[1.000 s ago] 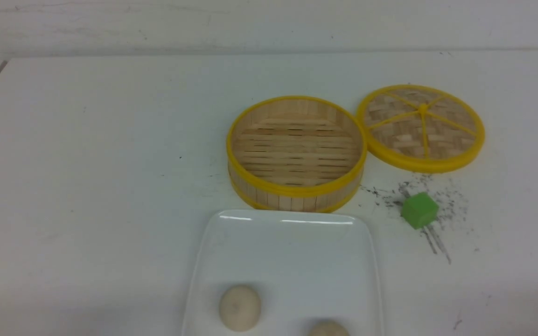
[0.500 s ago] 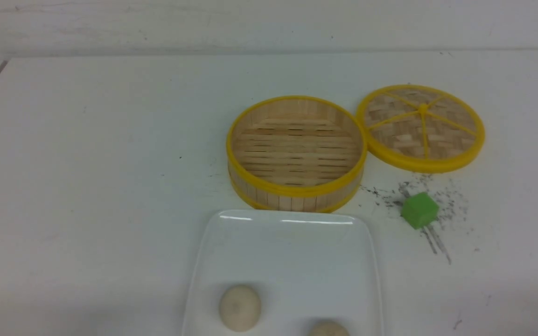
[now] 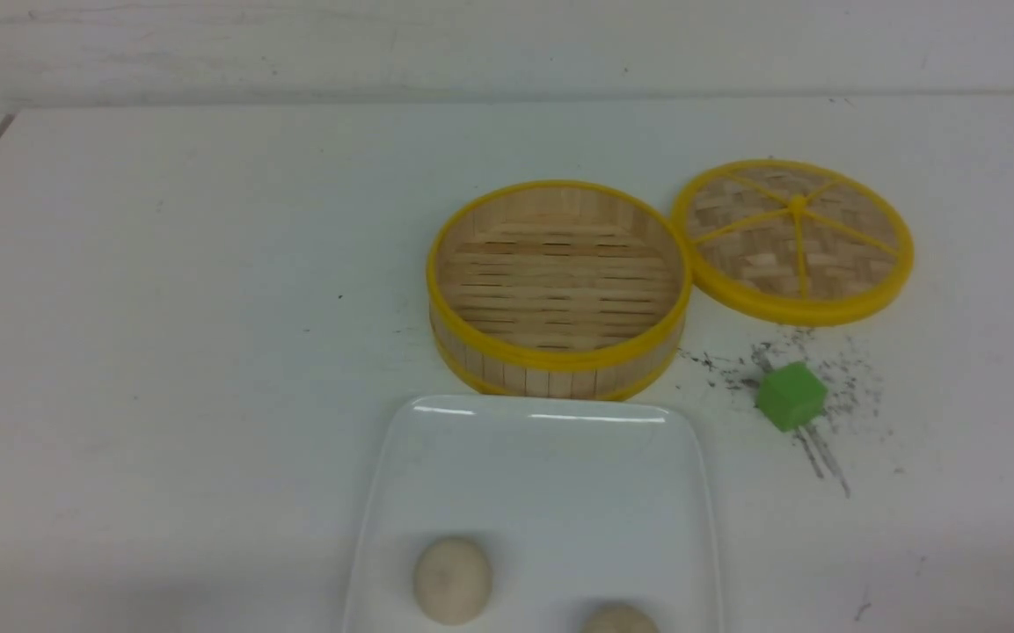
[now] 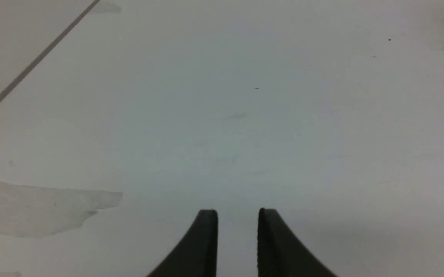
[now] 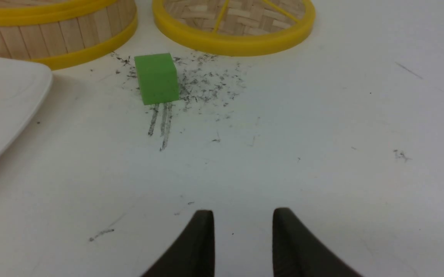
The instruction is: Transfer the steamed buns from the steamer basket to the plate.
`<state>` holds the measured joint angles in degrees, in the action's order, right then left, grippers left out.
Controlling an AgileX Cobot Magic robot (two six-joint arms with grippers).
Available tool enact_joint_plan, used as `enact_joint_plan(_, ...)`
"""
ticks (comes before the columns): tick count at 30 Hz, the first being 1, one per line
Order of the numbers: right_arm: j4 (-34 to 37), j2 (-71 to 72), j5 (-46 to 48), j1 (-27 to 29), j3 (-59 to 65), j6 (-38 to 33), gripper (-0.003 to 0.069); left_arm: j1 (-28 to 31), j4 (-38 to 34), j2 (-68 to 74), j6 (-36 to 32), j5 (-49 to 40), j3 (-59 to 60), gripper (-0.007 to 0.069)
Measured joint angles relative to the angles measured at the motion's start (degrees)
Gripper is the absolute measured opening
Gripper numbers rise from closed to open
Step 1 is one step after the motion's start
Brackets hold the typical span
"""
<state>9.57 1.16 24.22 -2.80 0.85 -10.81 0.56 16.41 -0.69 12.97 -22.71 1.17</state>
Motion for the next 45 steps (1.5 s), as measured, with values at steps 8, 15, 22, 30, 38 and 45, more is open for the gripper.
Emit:
enact_joint_plan(8, 0.0, 0.0, 0.0, 0.0, 0.0, 0.0, 0.024, 0.0, 3.4, 0.0, 0.0, -0.1, 0.1, 0.0195)
enact_joint_plan(15, -0.2, 0.0, 0.0, 0.0, 0.0, 0.0, 0.024, 0.0, 4.1, 0.0, 0.0, -0.2, 0.1, 0.0197)
enact_joint_plan(22, -1.5, 0.0, 0.0, 0.0, 0.0, 0.0, 0.024, 0.0, 4.8, 0.0, 0.0, -0.2, 0.1, 0.0198)
enact_joint_plan(30, -1.5, 0.0, 0.0, 0.0, 0.0, 0.0, 0.024, 0.0, 4.9, 0.0, 0.0, -0.2, 0.1, 0.0206)
enact_joint_plan(38, -1.5, 0.0, 0.0, 0.3, 0.0, 0.0, 0.024, 0.0, 4.9, 0.0, 0.0, -0.2, 0.1, 0.0216)
enact_joint_plan(45, -1.7, 0.0, 0.0, 4.6, 0.0, 0.0, 0.024, 0.0, 4.9, 0.0, 0.0, -0.2, 0.1, 0.0226)
